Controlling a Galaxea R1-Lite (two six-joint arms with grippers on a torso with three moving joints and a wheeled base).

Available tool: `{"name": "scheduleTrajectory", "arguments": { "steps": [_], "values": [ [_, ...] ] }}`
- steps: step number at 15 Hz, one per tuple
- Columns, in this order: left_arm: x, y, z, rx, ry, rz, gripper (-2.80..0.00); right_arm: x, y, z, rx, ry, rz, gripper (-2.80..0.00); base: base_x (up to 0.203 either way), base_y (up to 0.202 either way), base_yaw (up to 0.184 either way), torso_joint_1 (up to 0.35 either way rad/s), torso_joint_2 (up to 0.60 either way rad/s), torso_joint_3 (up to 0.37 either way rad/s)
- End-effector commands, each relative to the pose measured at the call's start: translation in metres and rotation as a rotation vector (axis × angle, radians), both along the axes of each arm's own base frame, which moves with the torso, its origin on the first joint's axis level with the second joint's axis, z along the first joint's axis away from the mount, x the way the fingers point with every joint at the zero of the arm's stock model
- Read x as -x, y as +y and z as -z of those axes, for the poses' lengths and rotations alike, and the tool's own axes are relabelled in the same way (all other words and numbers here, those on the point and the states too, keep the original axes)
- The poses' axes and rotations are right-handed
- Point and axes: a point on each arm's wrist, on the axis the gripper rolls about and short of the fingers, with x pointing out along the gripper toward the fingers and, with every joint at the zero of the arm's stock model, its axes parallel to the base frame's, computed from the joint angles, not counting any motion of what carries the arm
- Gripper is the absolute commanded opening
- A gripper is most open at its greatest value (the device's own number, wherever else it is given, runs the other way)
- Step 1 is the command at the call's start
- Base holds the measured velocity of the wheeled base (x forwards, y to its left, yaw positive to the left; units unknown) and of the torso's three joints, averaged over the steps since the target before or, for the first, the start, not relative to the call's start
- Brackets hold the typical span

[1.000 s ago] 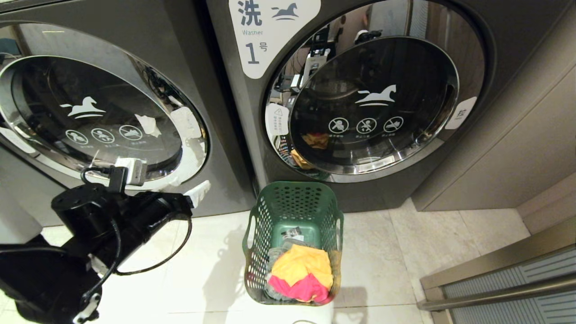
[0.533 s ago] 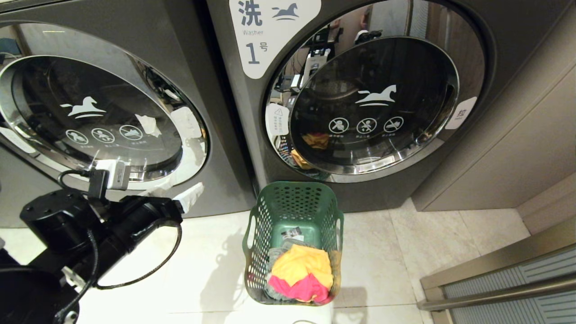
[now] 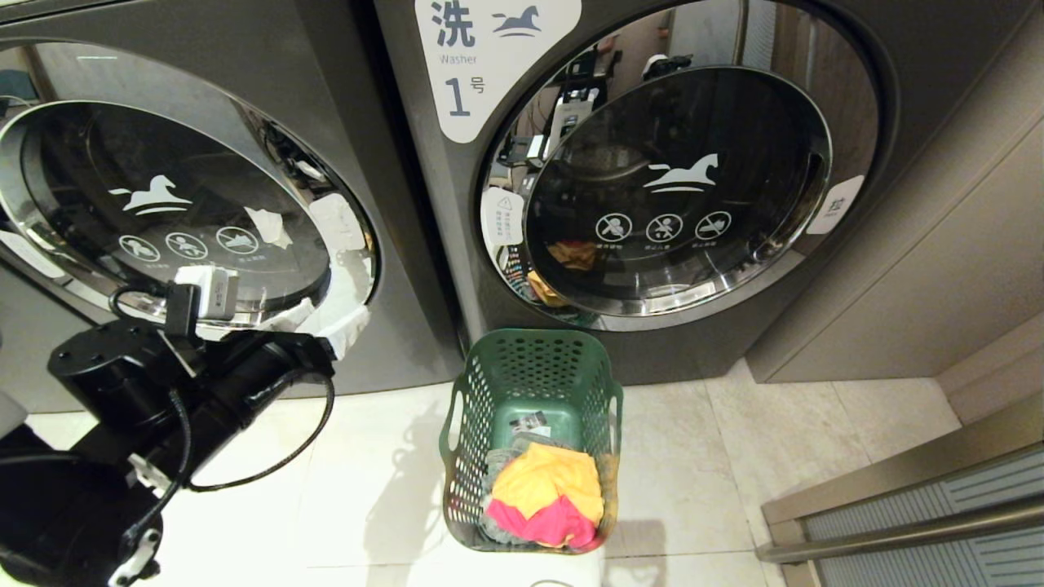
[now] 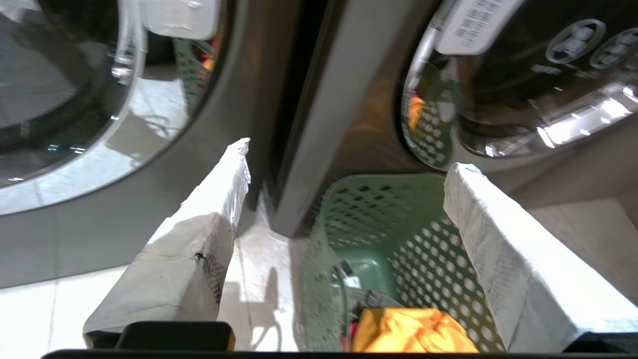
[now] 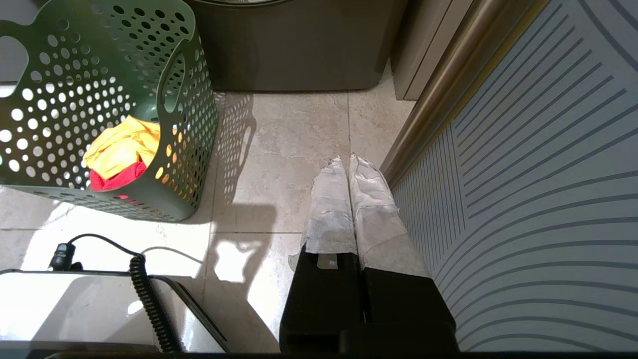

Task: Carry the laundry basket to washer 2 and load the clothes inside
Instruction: Open the lid of the washing machine

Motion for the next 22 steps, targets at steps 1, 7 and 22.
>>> {"name": "scheduleTrajectory", "arguments": {
  "steps": [1,7,22],
  "values": [
    [-0.010,0.008,0.004,0.001,0.000,-0.037,0.00,0.000,0.000,0.000,0.001,0.001,0.000,-2.80,0.000,0.000,0.000,0.000,0.00,0.000],
    [-0.046,0.044,0.003,-0.025,-0.052,0.013,0.00,0.000,0.000,0.000,0.001,0.003,0.000,-2.80,0.000,0.000,0.000,0.000,0.00,0.000],
    [-0.133,0.087,0.012,-0.144,-0.231,0.021,0.00,0.000,0.000,0.000,0.001,0.001,0.000,-2.80,0.000,0.000,0.000,0.000,0.00,0.000]
  ]
}}
